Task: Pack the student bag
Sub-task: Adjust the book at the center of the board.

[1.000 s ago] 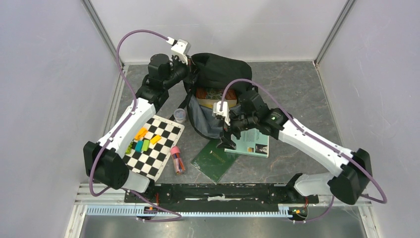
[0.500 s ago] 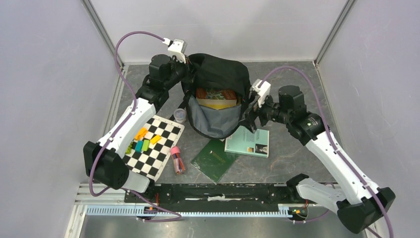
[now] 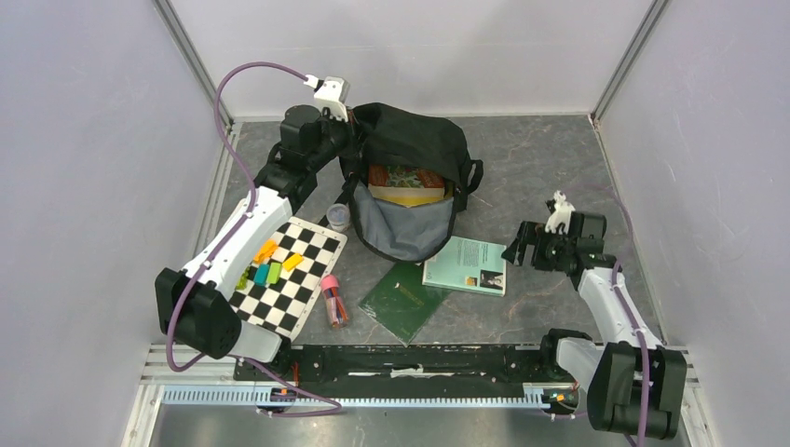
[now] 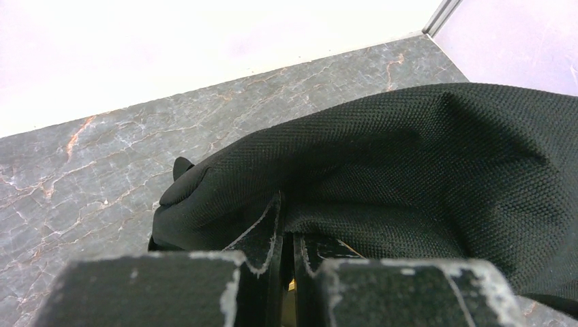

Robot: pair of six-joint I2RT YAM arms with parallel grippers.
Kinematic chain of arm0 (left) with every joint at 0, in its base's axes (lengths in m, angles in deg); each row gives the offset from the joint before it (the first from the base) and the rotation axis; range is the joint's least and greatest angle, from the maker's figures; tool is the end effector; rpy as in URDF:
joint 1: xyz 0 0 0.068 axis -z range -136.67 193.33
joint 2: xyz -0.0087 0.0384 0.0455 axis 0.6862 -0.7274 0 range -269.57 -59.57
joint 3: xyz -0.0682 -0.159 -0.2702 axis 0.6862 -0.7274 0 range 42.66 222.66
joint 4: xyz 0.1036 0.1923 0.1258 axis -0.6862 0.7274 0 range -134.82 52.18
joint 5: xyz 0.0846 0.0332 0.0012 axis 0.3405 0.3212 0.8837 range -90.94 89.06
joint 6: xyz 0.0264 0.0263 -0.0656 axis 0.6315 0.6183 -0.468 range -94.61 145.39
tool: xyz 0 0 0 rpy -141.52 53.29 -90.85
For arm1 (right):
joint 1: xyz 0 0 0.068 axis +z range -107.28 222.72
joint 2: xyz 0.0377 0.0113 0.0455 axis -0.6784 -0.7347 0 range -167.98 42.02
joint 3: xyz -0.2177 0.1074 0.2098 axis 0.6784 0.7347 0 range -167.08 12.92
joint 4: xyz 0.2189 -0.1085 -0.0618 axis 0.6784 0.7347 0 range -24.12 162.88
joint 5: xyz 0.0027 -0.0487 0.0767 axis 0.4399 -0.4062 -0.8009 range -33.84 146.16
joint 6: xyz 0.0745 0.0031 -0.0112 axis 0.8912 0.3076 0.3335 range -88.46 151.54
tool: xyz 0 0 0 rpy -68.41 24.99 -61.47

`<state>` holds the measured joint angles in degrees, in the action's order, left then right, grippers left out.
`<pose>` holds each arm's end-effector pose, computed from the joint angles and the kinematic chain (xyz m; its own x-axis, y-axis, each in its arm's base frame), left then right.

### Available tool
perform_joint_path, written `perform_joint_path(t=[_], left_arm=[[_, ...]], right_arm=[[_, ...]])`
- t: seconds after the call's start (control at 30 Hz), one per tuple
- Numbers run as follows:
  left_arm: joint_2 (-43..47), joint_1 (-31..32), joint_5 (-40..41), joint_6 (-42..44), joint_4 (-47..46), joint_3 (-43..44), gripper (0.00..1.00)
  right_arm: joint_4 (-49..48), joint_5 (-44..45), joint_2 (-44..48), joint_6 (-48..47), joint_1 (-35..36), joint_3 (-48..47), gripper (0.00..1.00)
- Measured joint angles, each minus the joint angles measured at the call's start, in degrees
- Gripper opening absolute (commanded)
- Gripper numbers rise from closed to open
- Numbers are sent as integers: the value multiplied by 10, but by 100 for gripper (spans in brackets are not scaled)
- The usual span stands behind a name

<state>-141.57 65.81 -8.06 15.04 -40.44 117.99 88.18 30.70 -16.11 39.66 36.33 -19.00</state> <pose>0.3215 -0.1417 0.4299 -0.2625 -0.0843 -0.9612 0.4520 0.8694 -0.1997 0.1808 0.0072 0.2313 -0.7627 0.2137 -0.6104 -0.0755 0.9079 0.4122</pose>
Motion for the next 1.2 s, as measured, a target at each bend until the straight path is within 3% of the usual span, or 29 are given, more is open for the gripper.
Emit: perform_joint_path(t=[0.13,0.53,0.7,0.8,0.87,1.03,1.2], left_arm=[[3,0,1,0,2,-1,9],[6,0,1,-5,5,-3,9],[9,0,1,-5,9,-4,9],[9,0,1,-5,11,-4,9],[9,0,1,-5,11,-4,9],[9,0,1,-5,11,-4,9],[9,0,0,-5,12,-4,9]], right_arm=[[-41,-36,0,34,-14,67,94],[-251,-152,-72,69,-11,150,76],[-258,-160,-40,86,42,173,65],[-239,-148,1,111,90,185,64],[-217,-137,54,142,116,201,66],[-141,-82,155,164,128,191,91],[-91,-8,87,105,119,94,97]])
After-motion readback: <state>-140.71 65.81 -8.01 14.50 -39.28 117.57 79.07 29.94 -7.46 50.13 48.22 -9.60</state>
